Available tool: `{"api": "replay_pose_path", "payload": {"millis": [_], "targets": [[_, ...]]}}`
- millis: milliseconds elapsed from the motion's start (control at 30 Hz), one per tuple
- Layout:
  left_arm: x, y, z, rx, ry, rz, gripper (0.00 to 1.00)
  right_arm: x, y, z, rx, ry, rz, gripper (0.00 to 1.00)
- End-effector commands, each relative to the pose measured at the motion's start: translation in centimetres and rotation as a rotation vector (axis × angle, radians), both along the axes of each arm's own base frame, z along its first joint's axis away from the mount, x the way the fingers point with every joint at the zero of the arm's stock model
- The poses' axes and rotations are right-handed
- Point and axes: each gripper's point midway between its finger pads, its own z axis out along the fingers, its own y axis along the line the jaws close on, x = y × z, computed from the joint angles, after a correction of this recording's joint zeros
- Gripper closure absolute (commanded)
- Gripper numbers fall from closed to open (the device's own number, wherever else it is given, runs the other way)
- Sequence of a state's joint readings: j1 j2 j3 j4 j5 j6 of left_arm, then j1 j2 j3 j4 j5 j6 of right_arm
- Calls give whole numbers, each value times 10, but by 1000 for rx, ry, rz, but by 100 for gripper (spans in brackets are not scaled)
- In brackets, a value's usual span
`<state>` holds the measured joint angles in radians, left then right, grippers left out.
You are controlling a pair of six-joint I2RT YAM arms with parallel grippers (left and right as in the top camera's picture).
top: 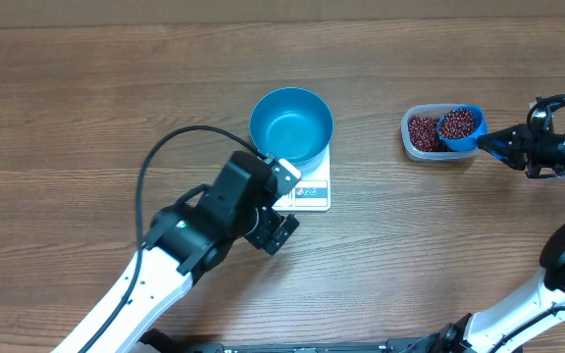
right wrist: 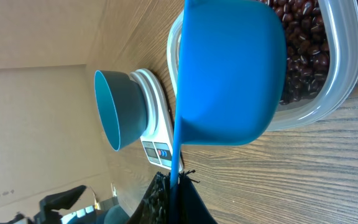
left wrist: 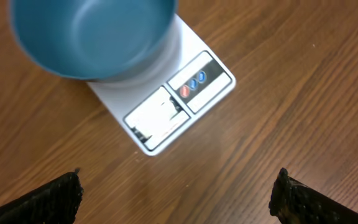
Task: Scoop item into bowl and weigh 150g on scale
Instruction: 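Raise the left gripper off the scale buttons and pull it back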
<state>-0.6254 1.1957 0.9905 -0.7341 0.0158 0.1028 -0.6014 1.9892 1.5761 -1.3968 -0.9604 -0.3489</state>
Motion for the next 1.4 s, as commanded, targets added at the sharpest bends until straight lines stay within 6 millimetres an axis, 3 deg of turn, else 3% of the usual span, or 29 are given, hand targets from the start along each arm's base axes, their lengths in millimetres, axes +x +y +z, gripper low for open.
{"api": "replay_pose_path", "payload": {"millis": [0, 267, 500, 1000, 1233, 1367], "targets": [[6, 13, 23, -27, -63, 62, 0, 1, 3, 1, 18, -21, 7, 96], [-5, 21, 19, 9, -37, 48, 0, 1, 3, 1, 18, -21, 7, 96], [11, 24, 29, 30, -129, 66, 1, 1, 3, 1, 18, -20, 7, 96], [8, 18, 29, 3, -111, 40, 0, 1, 3, 1, 18, -21, 7, 96], [5, 17, 22, 5, -85, 32, 1, 1, 3, 1, 18, -21, 7, 96], [5, 17, 6, 34, -47, 33, 0, 1, 3, 1, 18, -21, 7, 96]]}}
